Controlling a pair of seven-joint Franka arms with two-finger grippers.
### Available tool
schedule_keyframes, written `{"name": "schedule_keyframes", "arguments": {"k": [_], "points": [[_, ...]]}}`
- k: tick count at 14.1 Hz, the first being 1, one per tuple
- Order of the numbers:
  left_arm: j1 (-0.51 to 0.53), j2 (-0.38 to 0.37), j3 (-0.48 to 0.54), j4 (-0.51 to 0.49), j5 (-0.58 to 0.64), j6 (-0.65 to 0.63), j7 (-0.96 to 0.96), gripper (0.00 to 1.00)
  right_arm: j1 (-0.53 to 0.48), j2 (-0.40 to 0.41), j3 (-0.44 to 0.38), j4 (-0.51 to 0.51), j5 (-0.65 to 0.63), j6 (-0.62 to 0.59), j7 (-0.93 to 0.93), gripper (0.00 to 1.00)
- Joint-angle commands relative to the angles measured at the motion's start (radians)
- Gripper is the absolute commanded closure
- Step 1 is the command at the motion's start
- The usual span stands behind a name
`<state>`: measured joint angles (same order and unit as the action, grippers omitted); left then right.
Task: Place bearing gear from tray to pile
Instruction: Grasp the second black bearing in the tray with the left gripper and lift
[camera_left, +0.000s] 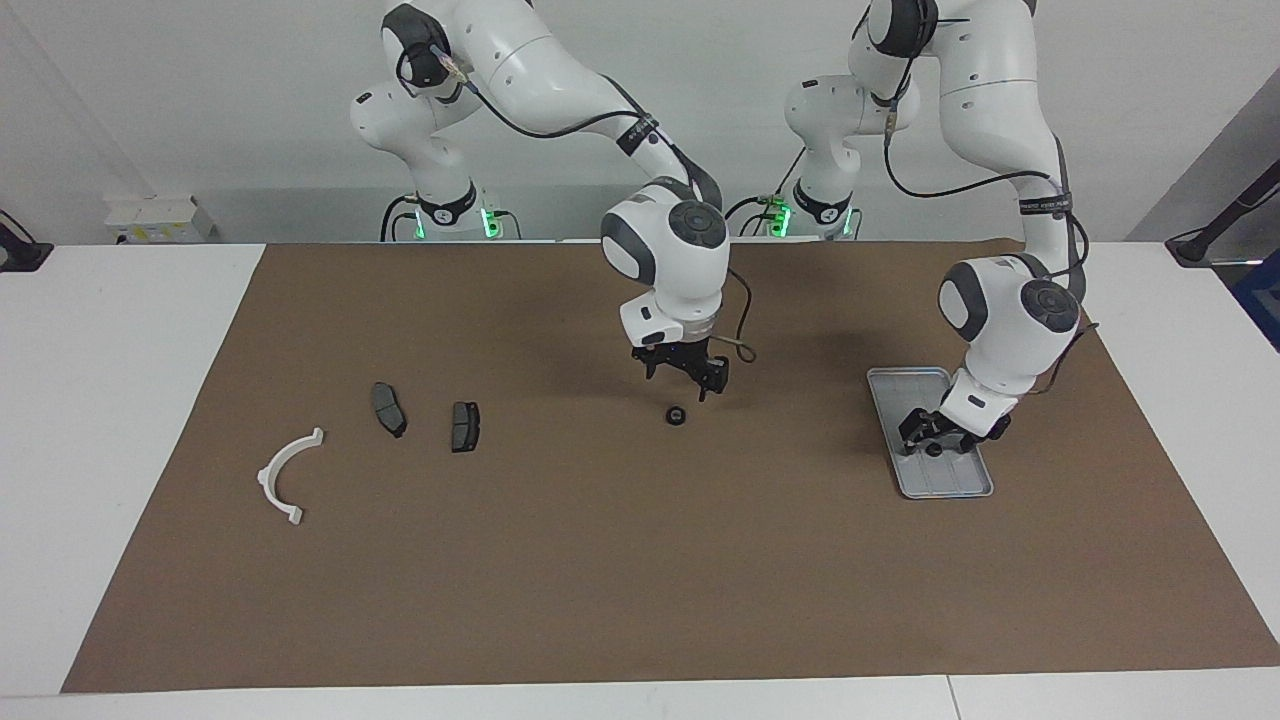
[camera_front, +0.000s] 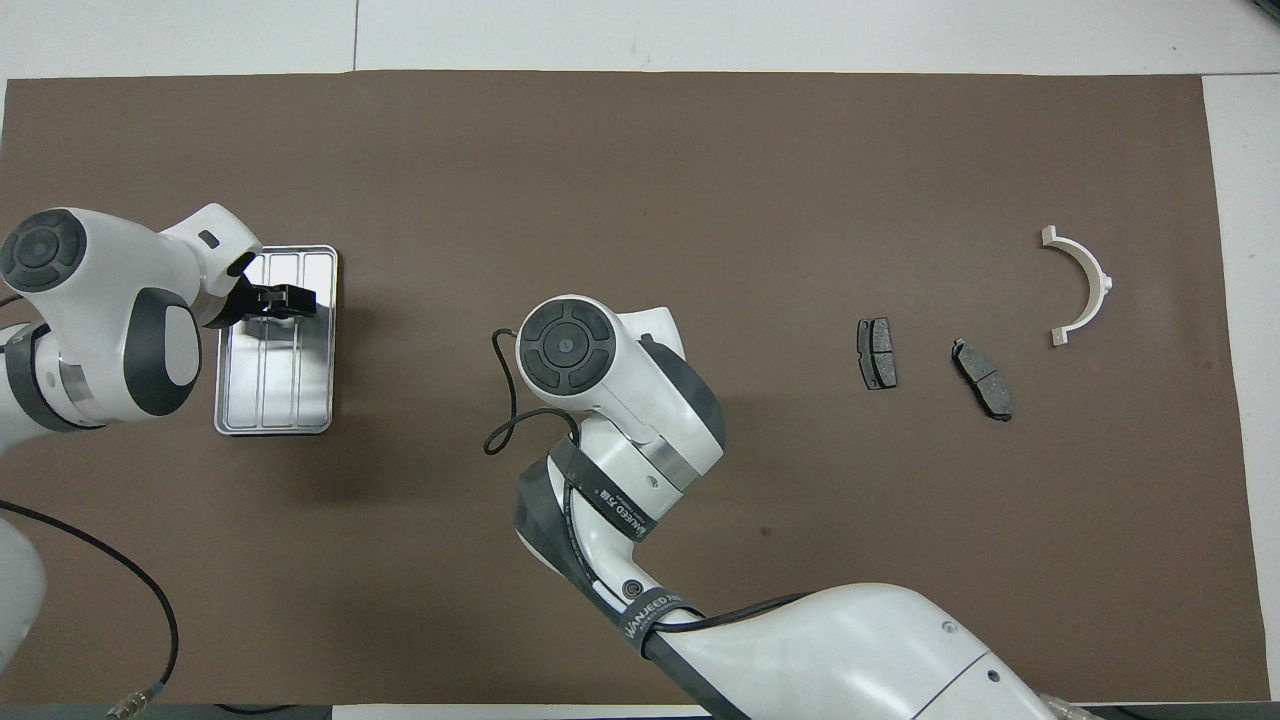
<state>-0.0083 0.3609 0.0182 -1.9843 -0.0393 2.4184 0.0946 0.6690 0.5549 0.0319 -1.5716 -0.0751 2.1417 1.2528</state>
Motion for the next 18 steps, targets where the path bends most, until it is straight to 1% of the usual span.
{"name": "schedule_keyframes", "arguments": {"k": [1, 3, 5, 6, 8, 11, 12, 14, 15, 16, 18], "points": [[-0.007, 0.0, 0.005, -0.016, -0.024, 0.036, 0.024, 0.24, -0.006, 0.028, 0.002, 0.027, -0.037, 0.021, 0.022, 0.0], [-0.01, 0.0, 0.005, -0.014, -0.024, 0.036, 0.019, 0.58, -0.006, 0.031, 0.002, 0.025, -0.038, 0.029, 0.028, 0.01], [-0.016, 0.0, 0.005, -0.016, -0.025, 0.031, -0.001, 0.96, -0.006, 0.046, 0.0, 0.025, -0.055, 0.056, 0.045, 0.02], [-0.022, 0.001, 0.005, -0.013, -0.025, 0.031, -0.018, 1.0, -0.014, 0.046, 0.002, 0.021, -0.067, 0.07, 0.045, 0.02], [-0.022, 0.001, 0.005, 0.03, -0.025, -0.014, -0.018, 1.0, -0.017, 0.053, 0.002, 0.016, -0.069, 0.096, 0.045, 0.02], [-0.013, -0.002, 0.005, 0.223, -0.031, -0.249, -0.018, 1.0, -0.012, 0.06, 0.002, 0.013, -0.069, 0.116, 0.046, 0.03], [-0.009, -0.003, 0.006, 0.275, -0.068, -0.29, -0.018, 1.0, -0.015, 0.06, 0.002, 0.01, -0.071, 0.133, 0.045, 0.03], [-0.002, -0.01, 0.011, 0.297, -0.205, -0.274, -0.054, 1.0, -0.011, 0.066, 0.002, 0.008, -0.074, 0.138, 0.046, 0.04], [-0.002, -0.014, 0.012, 0.303, -0.273, -0.237, -0.152, 1.0, -0.011, 0.068, 0.002, 0.008, -0.078, 0.136, 0.046, 0.04], [-0.009, -0.02, 0.013, 0.302, -0.289, -0.189, -0.262, 1.0, -0.011, 0.068, 0.002, 0.007, -0.078, 0.138, 0.046, 0.05], [-0.021, -0.023, 0.011, 0.302, -0.295, -0.15, -0.402, 1.0, -0.014, 0.068, 0.002, -0.005, -0.077, 0.162, 0.046, 0.07]]}}
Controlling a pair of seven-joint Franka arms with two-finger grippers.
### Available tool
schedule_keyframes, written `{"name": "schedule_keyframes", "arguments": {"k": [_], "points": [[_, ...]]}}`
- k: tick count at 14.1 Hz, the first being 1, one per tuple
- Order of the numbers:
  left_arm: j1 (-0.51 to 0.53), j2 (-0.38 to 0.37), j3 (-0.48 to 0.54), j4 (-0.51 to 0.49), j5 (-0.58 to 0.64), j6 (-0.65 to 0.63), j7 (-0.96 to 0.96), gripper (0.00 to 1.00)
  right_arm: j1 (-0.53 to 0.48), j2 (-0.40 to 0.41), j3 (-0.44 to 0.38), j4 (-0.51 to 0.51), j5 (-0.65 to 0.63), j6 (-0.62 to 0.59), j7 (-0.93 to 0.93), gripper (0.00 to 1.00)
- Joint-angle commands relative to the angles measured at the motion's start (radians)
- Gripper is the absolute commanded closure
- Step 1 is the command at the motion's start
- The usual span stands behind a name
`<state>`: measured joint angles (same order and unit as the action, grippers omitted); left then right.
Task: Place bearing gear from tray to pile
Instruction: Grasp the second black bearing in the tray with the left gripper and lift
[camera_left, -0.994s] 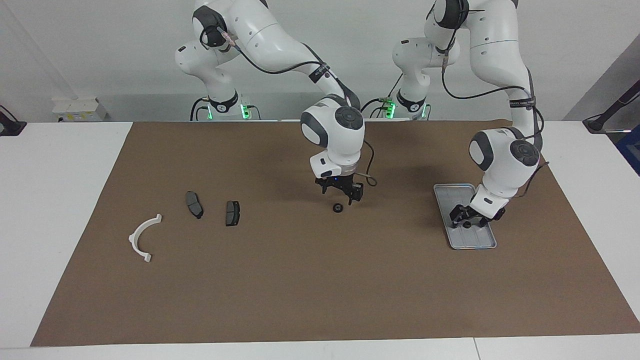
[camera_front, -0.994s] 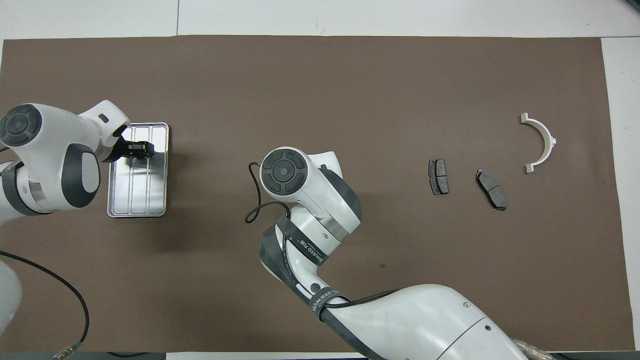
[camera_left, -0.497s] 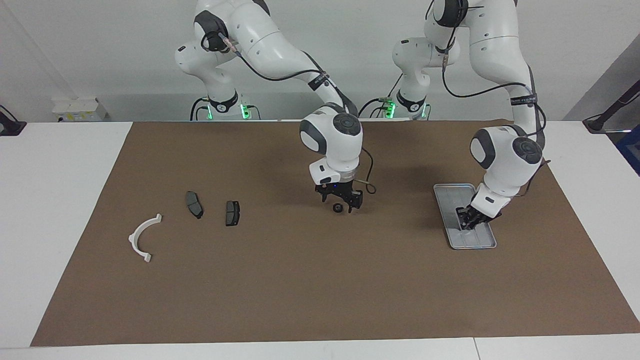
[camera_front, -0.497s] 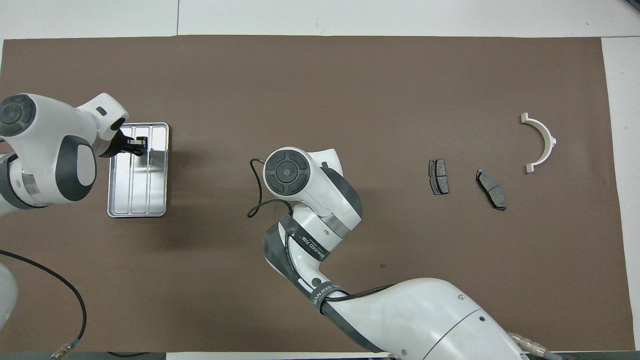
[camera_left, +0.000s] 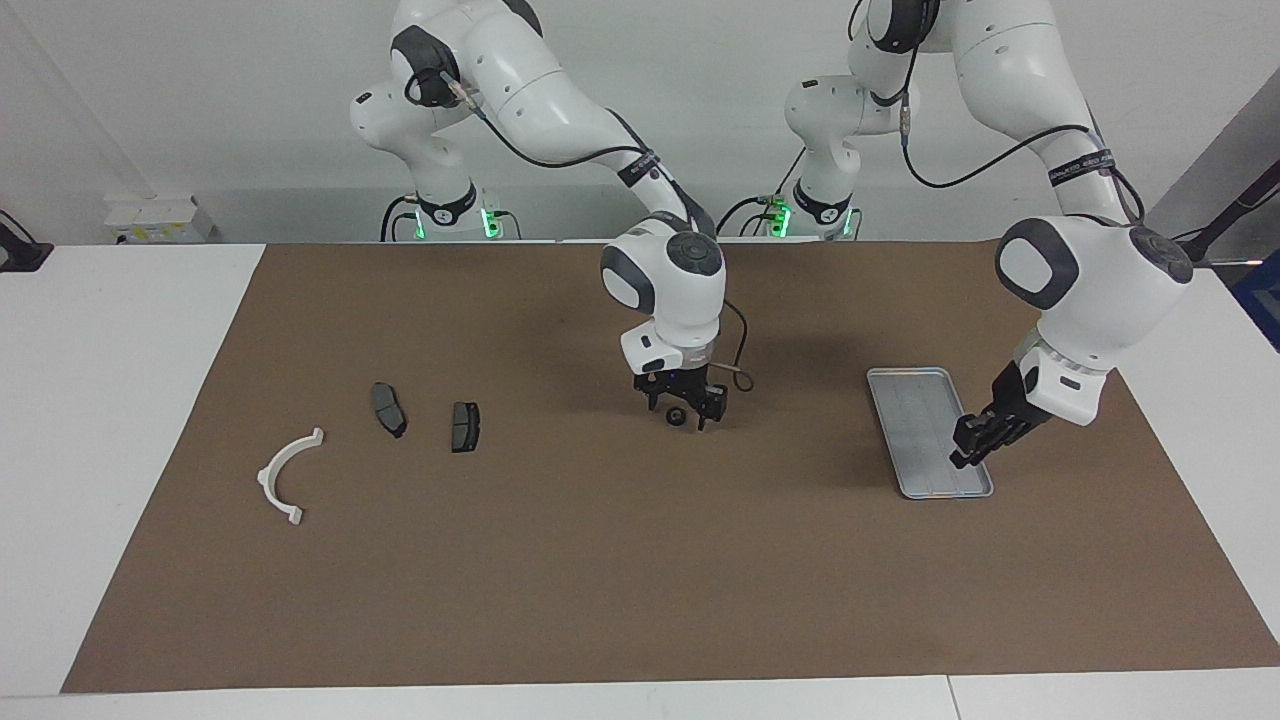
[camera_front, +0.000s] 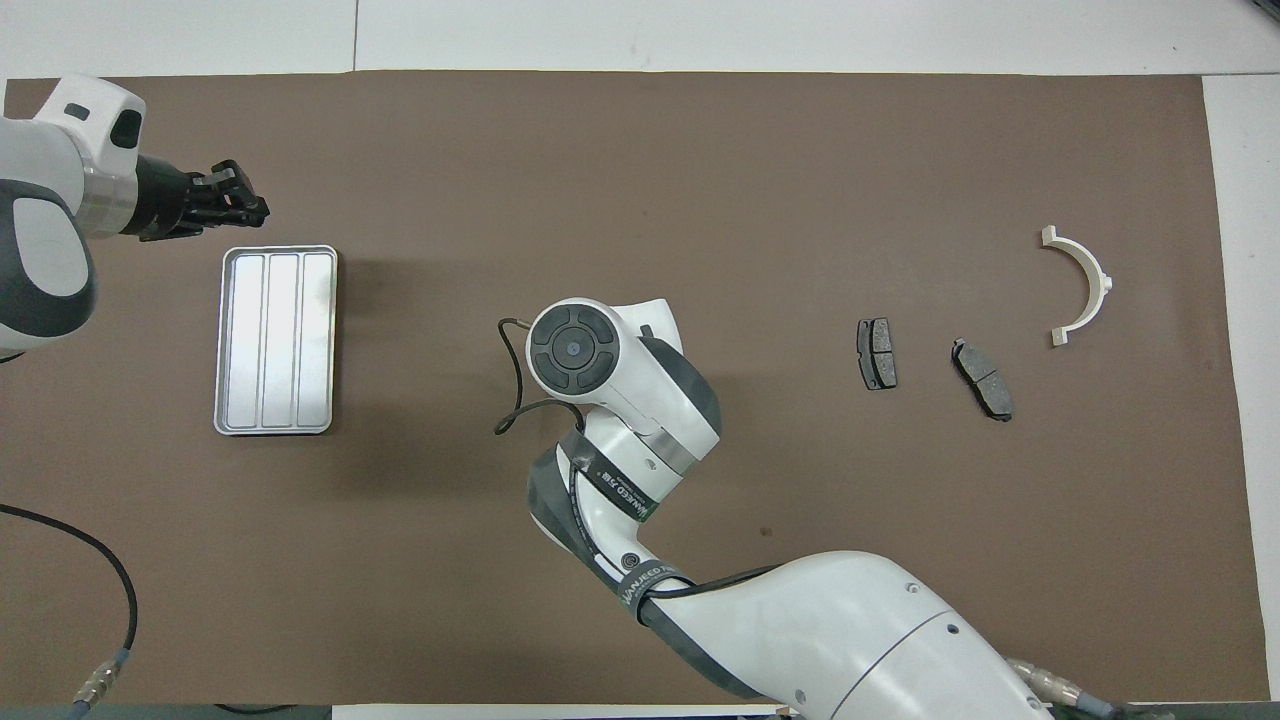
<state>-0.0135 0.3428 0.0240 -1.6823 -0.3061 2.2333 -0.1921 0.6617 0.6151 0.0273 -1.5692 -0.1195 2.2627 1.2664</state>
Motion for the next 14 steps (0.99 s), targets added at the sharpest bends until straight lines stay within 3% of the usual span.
{"name": "schedule_keyframes", "arguments": {"k": [1, 6, 8, 9, 11, 13, 14], "points": [[-0.016, -0.005, 0.004, -0.005, -0.024, 0.06, -0.147, 1.0, -0.005, 0.008, 0.006, -0.011, -0.032, 0.04, 0.033, 0.08], [-0.051, -0.031, 0.007, -0.091, 0.015, 0.11, -0.098, 1.0, 0.002, 0.008, 0.006, -0.025, -0.032, 0.041, 0.034, 0.2], [-0.086, -0.03, 0.005, -0.132, 0.015, 0.229, -0.243, 1.0, 0.004, 0.006, 0.006, -0.023, -0.029, 0.034, 0.034, 0.28], [-0.109, -0.022, 0.004, -0.163, 0.015, 0.332, -0.33, 1.0, 0.004, 0.005, 0.008, -0.022, -0.023, 0.026, 0.034, 0.35], [-0.129, -0.016, 0.004, -0.198, 0.015, 0.402, -0.368, 1.0, 0.003, 0.002, 0.008, -0.019, -0.019, 0.02, 0.033, 0.56], [-0.129, -0.015, 0.005, -0.2, 0.015, 0.402, -0.368, 1.0, -0.004, 0.003, 0.008, -0.012, -0.017, 0.018, 0.028, 1.0], [-0.129, -0.015, 0.005, -0.201, 0.015, 0.402, -0.366, 1.0, -0.005, 0.003, 0.008, -0.011, -0.017, 0.015, 0.027, 1.0]]}}
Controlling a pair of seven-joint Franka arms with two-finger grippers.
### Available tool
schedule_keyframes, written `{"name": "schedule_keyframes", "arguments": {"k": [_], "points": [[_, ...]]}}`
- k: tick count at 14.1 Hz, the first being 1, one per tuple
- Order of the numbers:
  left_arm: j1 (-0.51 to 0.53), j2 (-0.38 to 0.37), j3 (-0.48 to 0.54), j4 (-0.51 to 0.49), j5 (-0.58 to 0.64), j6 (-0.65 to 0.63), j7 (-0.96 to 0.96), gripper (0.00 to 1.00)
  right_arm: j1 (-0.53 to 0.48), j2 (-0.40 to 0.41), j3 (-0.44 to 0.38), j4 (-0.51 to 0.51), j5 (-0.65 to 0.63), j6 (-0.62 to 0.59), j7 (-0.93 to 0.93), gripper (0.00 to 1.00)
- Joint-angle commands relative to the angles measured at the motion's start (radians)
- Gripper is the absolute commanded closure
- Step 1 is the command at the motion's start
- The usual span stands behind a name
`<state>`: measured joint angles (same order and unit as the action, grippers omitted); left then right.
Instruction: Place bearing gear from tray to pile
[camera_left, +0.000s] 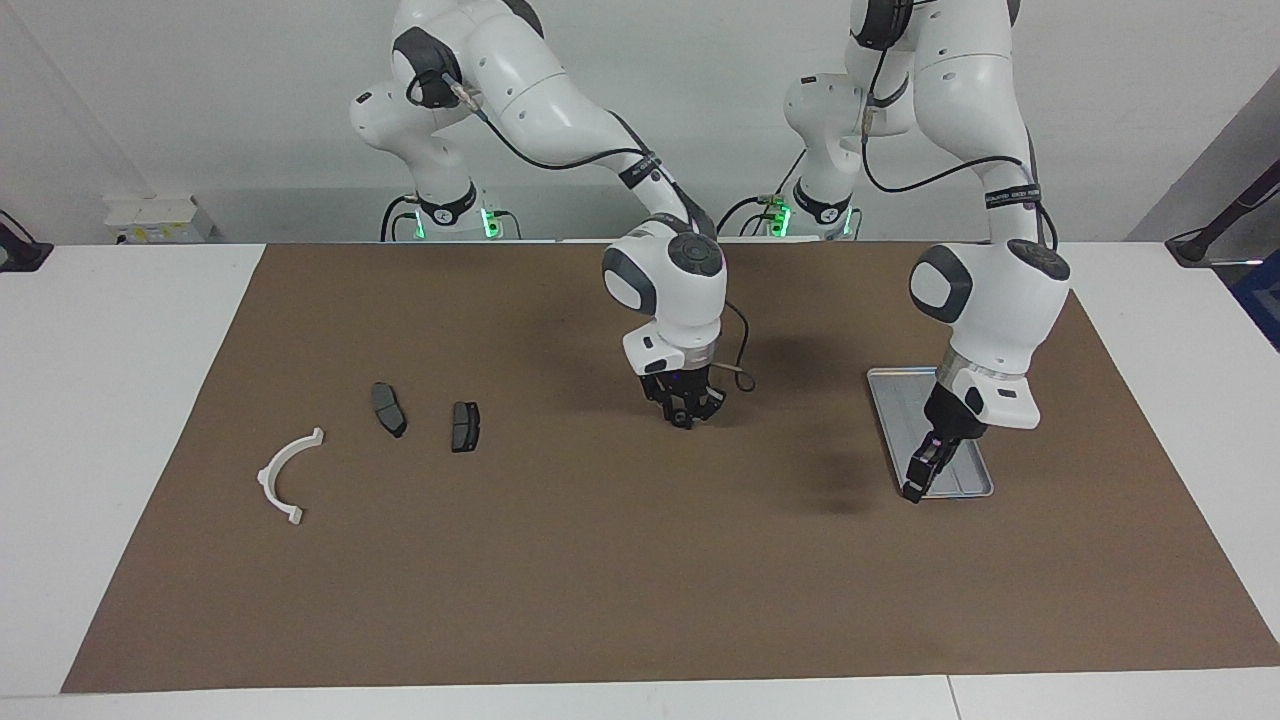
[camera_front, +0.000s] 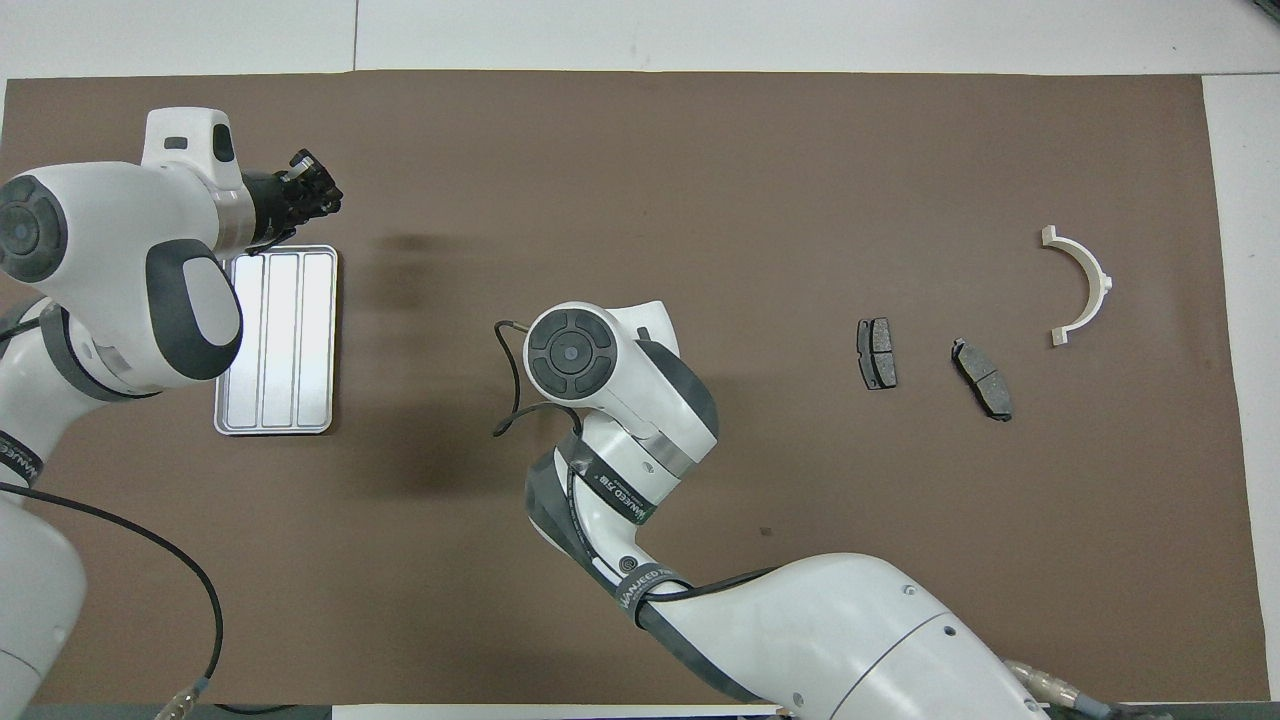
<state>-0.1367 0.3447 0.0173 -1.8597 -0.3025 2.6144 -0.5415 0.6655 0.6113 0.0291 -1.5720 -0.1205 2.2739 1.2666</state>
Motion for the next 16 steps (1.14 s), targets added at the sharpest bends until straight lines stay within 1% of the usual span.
{"name": "schedule_keyframes", "arguments": {"k": [1, 3, 5, 7, 8, 10, 11, 12, 14, 15, 16], "points": [[-0.006, -0.015, 0.012, -0.024, 0.011, 0.021, -0.015, 1.0, -0.01, 0.007, 0.006, -0.008, -0.018, 0.001, 0.027, 1.0], [-0.006, -0.015, 0.012, -0.033, 0.011, 0.024, -0.009, 1.0, -0.014, 0.007, 0.006, -0.002, -0.025, -0.001, 0.022, 1.0], [-0.009, -0.015, 0.012, -0.036, 0.013, 0.023, -0.011, 1.0, -0.024, 0.005, 0.005, 0.027, -0.03, -0.043, -0.009, 1.0], [-0.061, -0.022, 0.016, -0.061, 0.013, 0.015, -0.024, 1.0, -0.087, -0.011, 0.005, 0.085, -0.022, -0.152, -0.157, 1.0], [-0.069, -0.029, 0.018, -0.072, 0.014, 0.013, -0.026, 1.0, -0.128, -0.028, 0.006, 0.111, -0.016, -0.199, -0.241, 1.0], [-0.127, -0.032, 0.038, -0.075, 0.043, -0.014, -0.028, 1.0, -0.196, -0.097, 0.008, 0.121, -0.008, -0.31, -0.427, 1.0], [-0.156, -0.033, 0.053, -0.072, 0.087, -0.054, -0.032, 1.0, -0.223, -0.132, 0.008, 0.121, 0.014, -0.354, -0.505, 1.0], [-0.184, -0.035, 0.059, -0.061, 0.147, -0.112, -0.078, 1.0, -0.26, -0.165, 0.008, 0.121, 0.033, -0.397, -0.591, 1.0], [-0.236, -0.044, 0.055, -0.011, 0.337, -0.233, -0.255, 1.0, -0.334, -0.208, 0.006, 0.121, 0.035, -0.457, -0.787, 1.0], [-0.263, -0.044, 0.05, 0.016, 0.385, -0.29, -0.32, 1.0, -0.375, -0.22, 0.006, 0.121, 0.035, -0.479, -0.875, 1.0], [-0.317, -0.044, 0.052, 0.031, 0.387, -0.334, -0.351, 1.0, -0.412, -0.229, 0.005, 0.119, 0.033, -0.488, -0.954, 1.0]]}}
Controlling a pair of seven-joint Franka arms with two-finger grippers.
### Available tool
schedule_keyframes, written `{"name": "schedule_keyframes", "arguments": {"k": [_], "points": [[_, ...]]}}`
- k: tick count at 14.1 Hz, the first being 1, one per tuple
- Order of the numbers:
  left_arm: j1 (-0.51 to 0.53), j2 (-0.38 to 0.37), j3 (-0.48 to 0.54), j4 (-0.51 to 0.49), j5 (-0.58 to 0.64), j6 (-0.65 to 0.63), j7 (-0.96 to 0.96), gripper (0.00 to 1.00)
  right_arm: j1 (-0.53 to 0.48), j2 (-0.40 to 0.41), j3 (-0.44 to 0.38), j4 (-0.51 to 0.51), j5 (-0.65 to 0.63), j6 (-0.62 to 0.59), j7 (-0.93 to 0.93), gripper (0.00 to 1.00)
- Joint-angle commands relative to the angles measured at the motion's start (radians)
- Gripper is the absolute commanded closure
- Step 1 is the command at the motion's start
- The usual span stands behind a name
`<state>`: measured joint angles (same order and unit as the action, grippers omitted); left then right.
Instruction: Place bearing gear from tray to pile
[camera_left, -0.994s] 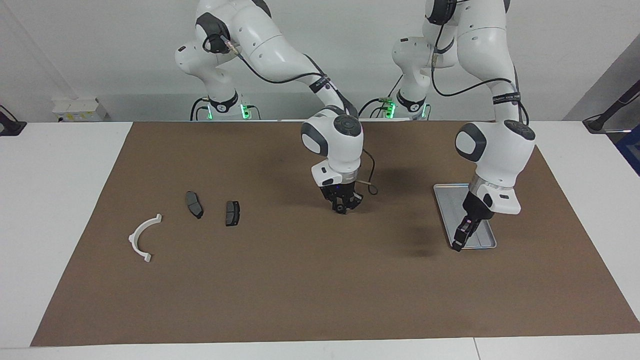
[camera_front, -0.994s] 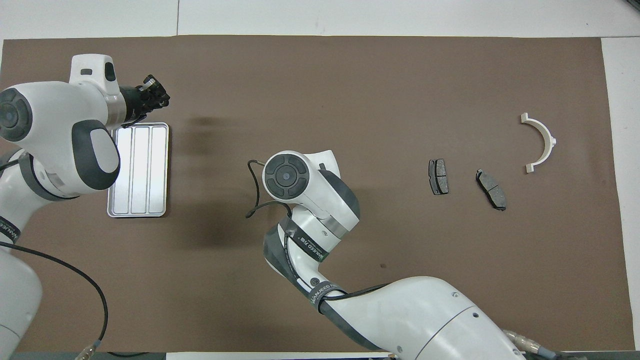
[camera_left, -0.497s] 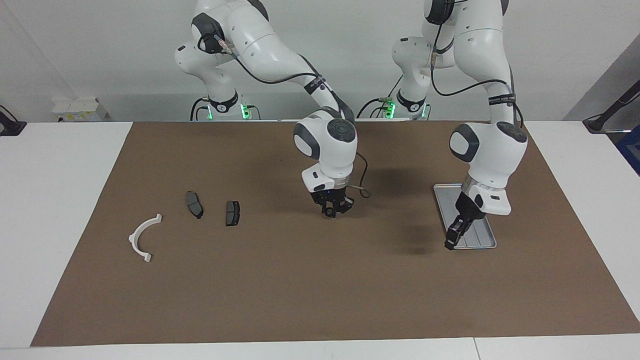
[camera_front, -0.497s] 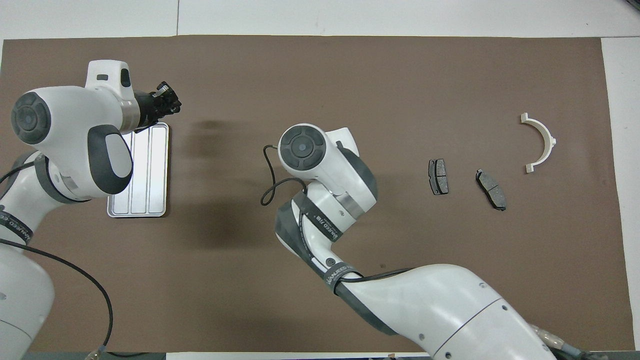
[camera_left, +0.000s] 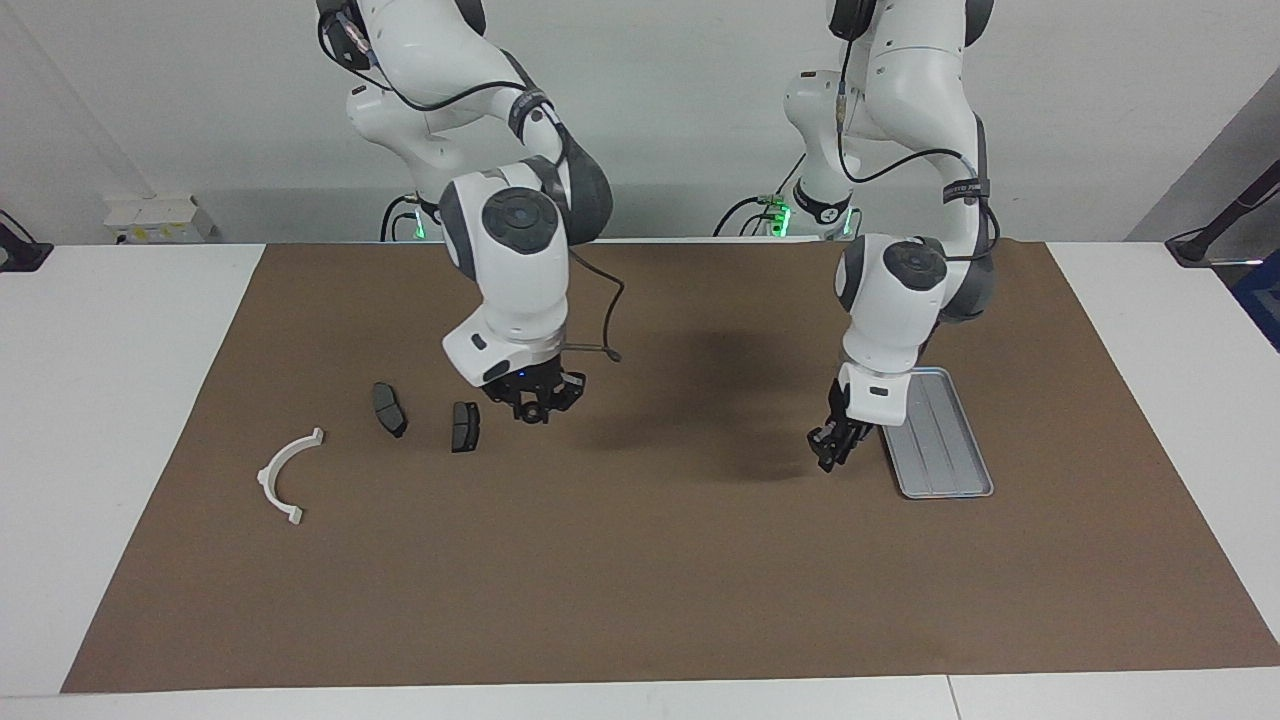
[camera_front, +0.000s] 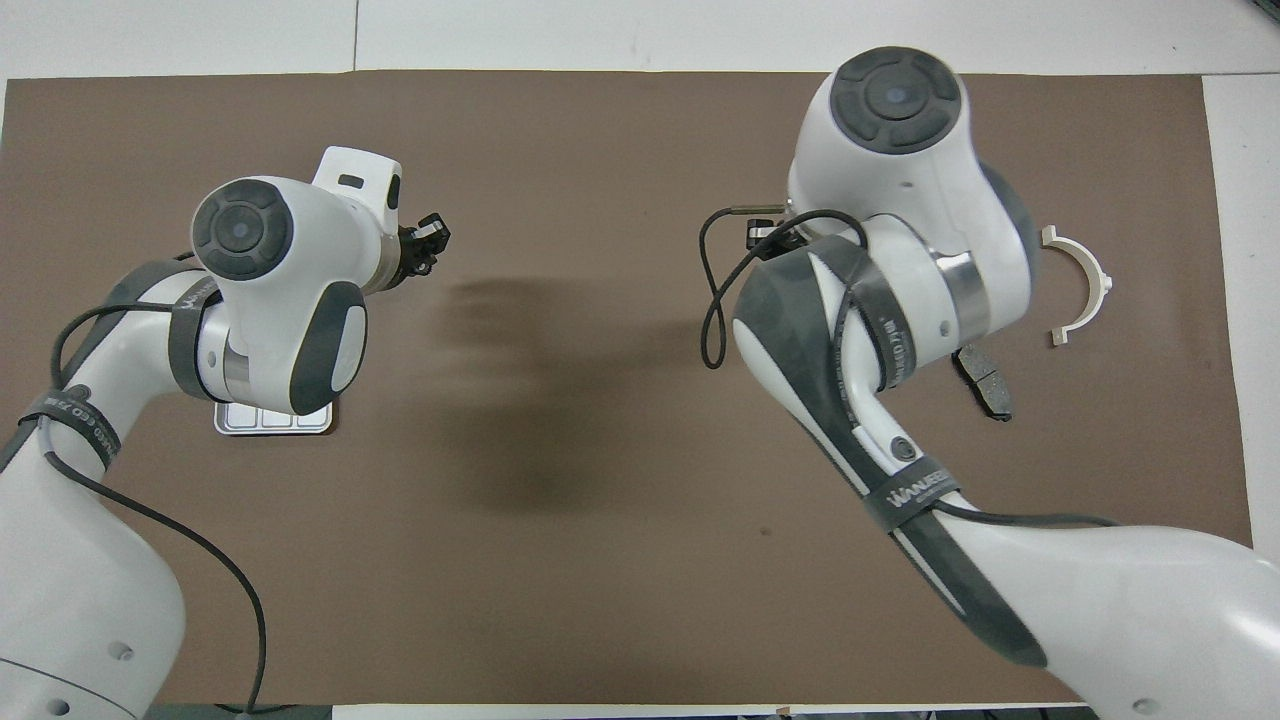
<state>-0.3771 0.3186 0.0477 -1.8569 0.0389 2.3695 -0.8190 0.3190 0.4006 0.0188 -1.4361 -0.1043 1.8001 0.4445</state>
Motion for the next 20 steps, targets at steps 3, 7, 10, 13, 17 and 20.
{"name": "schedule_keyframes", "arguments": {"k": [3, 7, 10, 13, 17, 20], "points": [[-0.186, -0.015, 0.021, 0.068, 0.047, -0.145, -0.179, 1.0, -0.159, -0.025, 0.015, -0.027, 0.017, -0.019, -0.315, 1.0], [-0.281, 0.004, 0.02, 0.128, 0.044, -0.21, -0.241, 1.0, -0.241, -0.057, 0.015, -0.136, 0.017, 0.092, -0.449, 1.0], [-0.306, 0.057, 0.02, 0.181, 0.053, -0.269, -0.241, 1.0, -0.29, -0.068, 0.015, -0.245, 0.017, 0.227, -0.503, 1.0], [-0.306, 0.076, 0.018, 0.183, 0.056, -0.263, -0.236, 1.0, -0.333, -0.068, 0.017, -0.348, 0.018, 0.372, -0.546, 1.0], [-0.304, 0.105, 0.018, 0.154, 0.073, -0.193, -0.238, 1.0, -0.359, -0.049, 0.017, -0.414, 0.018, 0.49, -0.559, 1.0], [-0.296, 0.105, 0.018, 0.102, 0.073, -0.124, -0.238, 1.0, -0.386, 0.004, 0.017, -0.417, 0.021, 0.556, -0.59, 1.0]]}}
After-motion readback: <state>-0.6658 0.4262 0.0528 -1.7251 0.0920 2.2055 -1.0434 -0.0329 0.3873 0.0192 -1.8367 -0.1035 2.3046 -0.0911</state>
